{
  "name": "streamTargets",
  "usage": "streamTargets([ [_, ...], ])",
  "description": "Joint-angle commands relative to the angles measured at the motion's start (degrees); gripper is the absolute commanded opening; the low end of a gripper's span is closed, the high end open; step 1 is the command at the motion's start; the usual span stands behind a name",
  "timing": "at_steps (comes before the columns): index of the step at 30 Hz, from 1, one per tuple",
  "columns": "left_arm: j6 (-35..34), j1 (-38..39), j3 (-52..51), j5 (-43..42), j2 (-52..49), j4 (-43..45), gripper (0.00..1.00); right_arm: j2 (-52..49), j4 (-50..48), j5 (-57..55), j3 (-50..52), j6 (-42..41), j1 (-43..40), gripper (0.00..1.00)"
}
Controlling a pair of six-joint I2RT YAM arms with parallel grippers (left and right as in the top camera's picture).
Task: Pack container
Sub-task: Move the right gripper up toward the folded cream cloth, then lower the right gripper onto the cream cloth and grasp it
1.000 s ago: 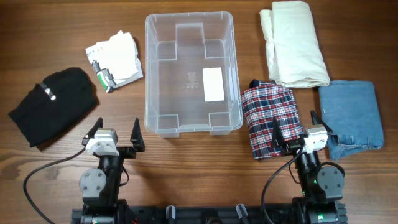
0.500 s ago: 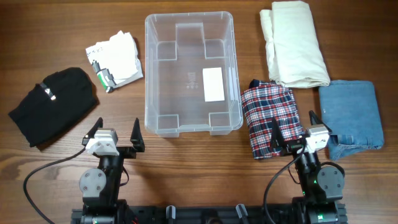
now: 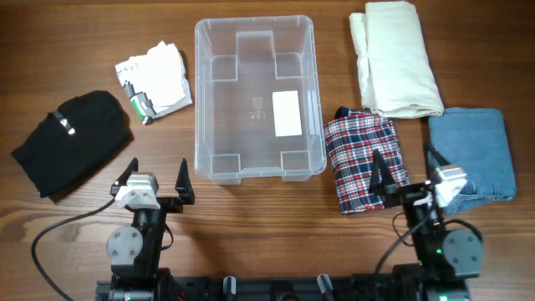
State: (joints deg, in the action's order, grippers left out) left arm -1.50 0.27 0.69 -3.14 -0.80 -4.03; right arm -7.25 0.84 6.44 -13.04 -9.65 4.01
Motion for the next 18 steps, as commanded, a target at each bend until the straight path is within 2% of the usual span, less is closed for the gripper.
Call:
streamTargets([
  [1, 1.1, 0.2, -0.4, -0.9, 0.4, 0.0, 1.0, -8.3, 4.7, 1.1, -11.2, -1.5, -0.1, 1.0],
  [13, 1.1, 0.2, -0.4, -0.9, 0.4, 0.0, 1.0, -46.4, 38.4, -0.2, -57.1, 5.2, -0.5, 1.0],
  [16, 1.1, 0.2, -0.4, -0.9, 0.4, 0.0, 1.0, -57.5, 47.8, 1.3, -71.1, 5.6, -3.4, 1.0],
  [18, 1.1, 0.2, -0.4, -0.9, 0.4, 0.0, 1.0, -62.2, 50.7, 4.2, -76.8, 7.2, -5.7, 1.0],
])
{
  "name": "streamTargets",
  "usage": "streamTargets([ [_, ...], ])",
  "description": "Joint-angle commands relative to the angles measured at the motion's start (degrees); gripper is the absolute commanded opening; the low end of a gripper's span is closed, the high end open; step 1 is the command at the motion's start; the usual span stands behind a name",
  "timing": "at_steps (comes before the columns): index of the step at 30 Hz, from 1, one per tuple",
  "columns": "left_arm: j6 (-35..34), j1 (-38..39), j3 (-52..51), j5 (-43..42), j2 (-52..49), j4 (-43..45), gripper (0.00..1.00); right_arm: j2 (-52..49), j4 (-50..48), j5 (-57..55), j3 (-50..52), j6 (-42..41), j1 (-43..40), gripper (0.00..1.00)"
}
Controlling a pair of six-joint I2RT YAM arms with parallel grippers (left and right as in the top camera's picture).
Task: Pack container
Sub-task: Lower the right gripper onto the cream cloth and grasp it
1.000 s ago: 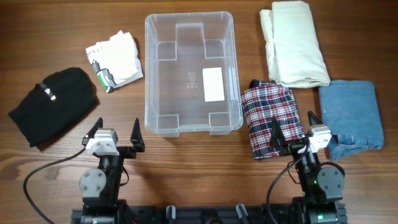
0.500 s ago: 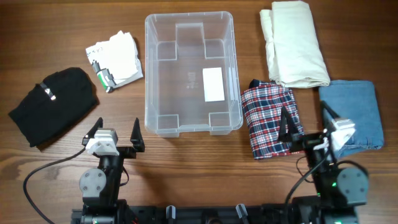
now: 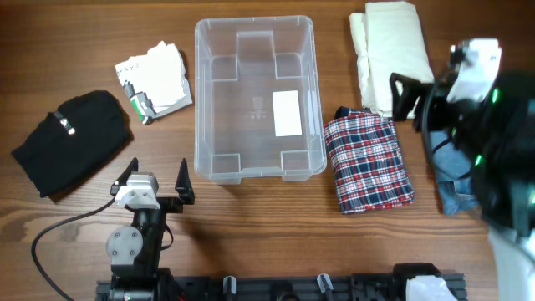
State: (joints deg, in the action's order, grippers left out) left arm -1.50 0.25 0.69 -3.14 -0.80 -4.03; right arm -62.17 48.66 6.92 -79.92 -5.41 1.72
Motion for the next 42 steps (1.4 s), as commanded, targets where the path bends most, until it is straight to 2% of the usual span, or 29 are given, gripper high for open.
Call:
streamTargets([
  [1, 1.1, 0.3, -0.4, -0.9, 0.4, 0.0, 1.0, -9.7, 4.2, 5.0, -12.6, 3.7, -4.8, 1.0],
  [4, 1.1, 0.3, -0.4, -0.9, 0.4, 0.0, 1.0, -16.0, 7.6, 6.3, -18.7, 6.1, -8.9, 1.0],
  [8, 1.1, 0.3, -0.4, -0.9, 0.4, 0.0, 1.0, -23.6, 8.1, 8.8, -23.0, 13.6, -14.6, 1.0],
  [17, 1.1, 0.3, -0.4, -0.9, 0.4, 0.0, 1.0, -38.5, 2.8, 9.6, -24.4, 22.6, -19.8, 1.0],
  [22, 1.1, 0.3, -0.4, -0.9, 0.4, 0.0, 1.0, -41.4, 0.0, 1.8, -24.4, 22.6, -19.8, 1.0],
  [34, 1.1, 0.3, -0.4, -0.9, 0.4, 0.0, 1.0, -49.5, -1.7, 2.1, -24.3, 21.5, -20.9, 1.0],
  [42, 1.1, 0.3, -0.4, -0.9, 0.4, 0.0, 1.0, -58.0, 0.8, 12.7, -24.3, 20.2, -25.9, 1.0],
])
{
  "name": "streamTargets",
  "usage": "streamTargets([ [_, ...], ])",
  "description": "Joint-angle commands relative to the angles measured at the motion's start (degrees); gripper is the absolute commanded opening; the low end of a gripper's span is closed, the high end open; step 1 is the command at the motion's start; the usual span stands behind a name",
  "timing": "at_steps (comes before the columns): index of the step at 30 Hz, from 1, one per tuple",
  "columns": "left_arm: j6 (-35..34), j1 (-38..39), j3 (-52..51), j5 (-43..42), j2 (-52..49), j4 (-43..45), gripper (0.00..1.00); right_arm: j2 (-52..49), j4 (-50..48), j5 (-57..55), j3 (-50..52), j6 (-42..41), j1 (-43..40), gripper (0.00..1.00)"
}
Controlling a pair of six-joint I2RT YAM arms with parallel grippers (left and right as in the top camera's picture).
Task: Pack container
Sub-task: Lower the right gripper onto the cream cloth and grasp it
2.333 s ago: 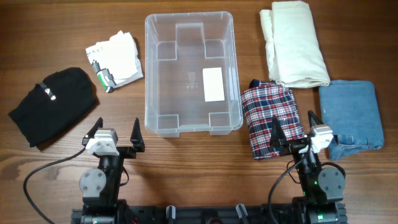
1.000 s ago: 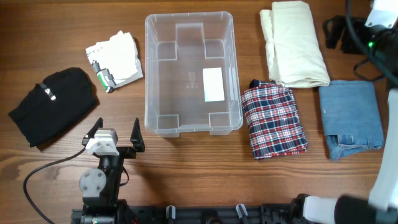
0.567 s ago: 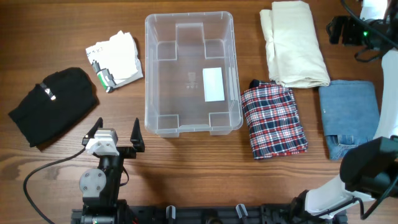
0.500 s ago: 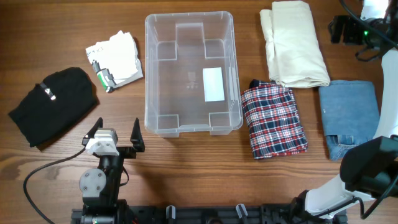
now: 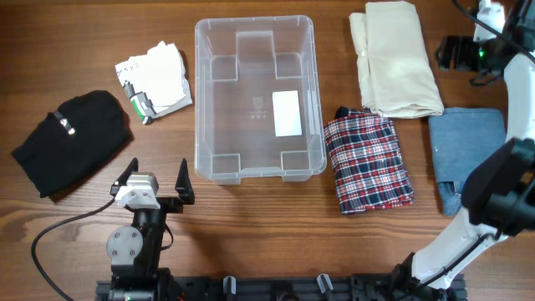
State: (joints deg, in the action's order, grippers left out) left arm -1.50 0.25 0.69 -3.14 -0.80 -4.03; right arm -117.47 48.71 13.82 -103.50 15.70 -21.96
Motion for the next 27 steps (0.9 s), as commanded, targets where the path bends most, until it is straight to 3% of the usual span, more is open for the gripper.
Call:
streamTargets([
  [1, 1.1, 0.3, -0.4, -0.9, 0.4, 0.0, 1.0, -3.5, 0.9, 5.7, -0.7, -0.9, -2.6, 1.0],
  [10, 1.1, 0.3, -0.4, -0.9, 0.4, 0.0, 1.0, -9.7, 1.5, 13.6, -0.7, 2.3, -2.8, 1.0],
  [27, 1.1, 0.3, -0.4, -0.9, 0.4, 0.0, 1.0, -16.2, -2.8, 13.0, 0.1, 3.9, 0.6, 1.0],
])
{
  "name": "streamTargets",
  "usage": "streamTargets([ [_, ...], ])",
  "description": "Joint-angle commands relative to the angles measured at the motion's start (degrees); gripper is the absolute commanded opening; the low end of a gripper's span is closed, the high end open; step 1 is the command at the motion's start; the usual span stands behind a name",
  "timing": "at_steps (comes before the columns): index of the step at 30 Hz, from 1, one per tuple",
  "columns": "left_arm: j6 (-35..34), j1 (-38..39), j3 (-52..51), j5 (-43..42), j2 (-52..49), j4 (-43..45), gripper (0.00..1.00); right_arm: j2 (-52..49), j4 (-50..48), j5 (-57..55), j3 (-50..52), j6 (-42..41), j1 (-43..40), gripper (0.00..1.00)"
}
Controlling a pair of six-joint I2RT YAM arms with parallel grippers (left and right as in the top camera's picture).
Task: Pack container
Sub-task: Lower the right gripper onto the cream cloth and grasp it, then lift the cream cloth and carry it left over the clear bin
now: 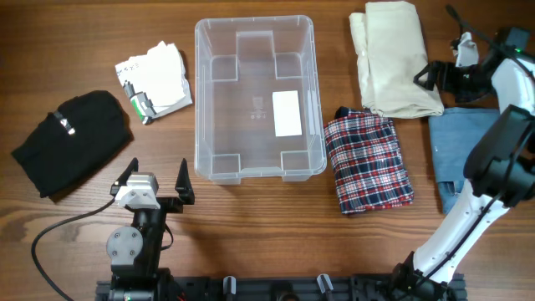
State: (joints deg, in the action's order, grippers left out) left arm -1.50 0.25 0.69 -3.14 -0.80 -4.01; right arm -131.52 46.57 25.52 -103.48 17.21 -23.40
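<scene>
The clear plastic container [255,96] stands at the table's middle, with only a white label showing inside. To its right lie a folded cream cloth [393,54], a plaid shirt [368,163] and folded blue denim [472,142]. On the left are a black garment [73,140] and a white cloth [155,77] with a small green item on it. My right gripper [425,77] hovers open at the cream cloth's right edge, fingers pointing left and holding nothing. My left gripper [155,180] rests open near the front edge.
The right arm's white links [493,192] reach from the front right over the denim. A black cable [58,230] trails from the left arm's base across the front left of the wooden table [251,226].
My right gripper has come down and left from the far right corner to the right edge of the cream cloth. The left arm and all garments are unchanged.
Both grippers first rested open at the front edge, the right one between plaid shirt and denim. The right arm was then raised over the denim, then stretched to the far right corner. Now its gripper sits beside the cream cloth. Nothing has been picked up.
</scene>
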Motion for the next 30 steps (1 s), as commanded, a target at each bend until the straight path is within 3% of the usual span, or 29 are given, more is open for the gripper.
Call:
streamTargets([
  [1, 1.1, 0.3, -0.4, -0.9, 0.4, -0.1, 1.0, -2.2, -0.8, 1.3, 0.1, 2.4, 2.4, 1.0],
  [7, 1.1, 0.3, -0.4, -0.9, 0.4, -0.1, 1.0, -2.5, -1.3, -2.8, 0.1, 2.3, 4.3, 0.99],
  [14, 1.1, 0.3, -0.4, -0.9, 0.4, -0.1, 1.0, -2.5, -0.7, -8.2, 0.5, 2.2, 4.5, 0.86],
  [22, 1.1, 0.3, -0.4, -0.9, 0.4, -0.1, 1.0, -3.0, -1.8, -8.7, 1.6, 2.3, 4.5, 0.48],
  [28, 1.1, 0.3, -0.4, -0.9, 0.4, -0.1, 1.0, -2.8, -1.8, -8.6, 1.4, 2.1, 4.5, 0.04],
  [30, 1.1, 0.3, -0.4, -0.9, 0.4, -0.1, 1.0, -2.8, -1.7, -8.6, 0.8, 0.6, 4.5, 0.04],
])
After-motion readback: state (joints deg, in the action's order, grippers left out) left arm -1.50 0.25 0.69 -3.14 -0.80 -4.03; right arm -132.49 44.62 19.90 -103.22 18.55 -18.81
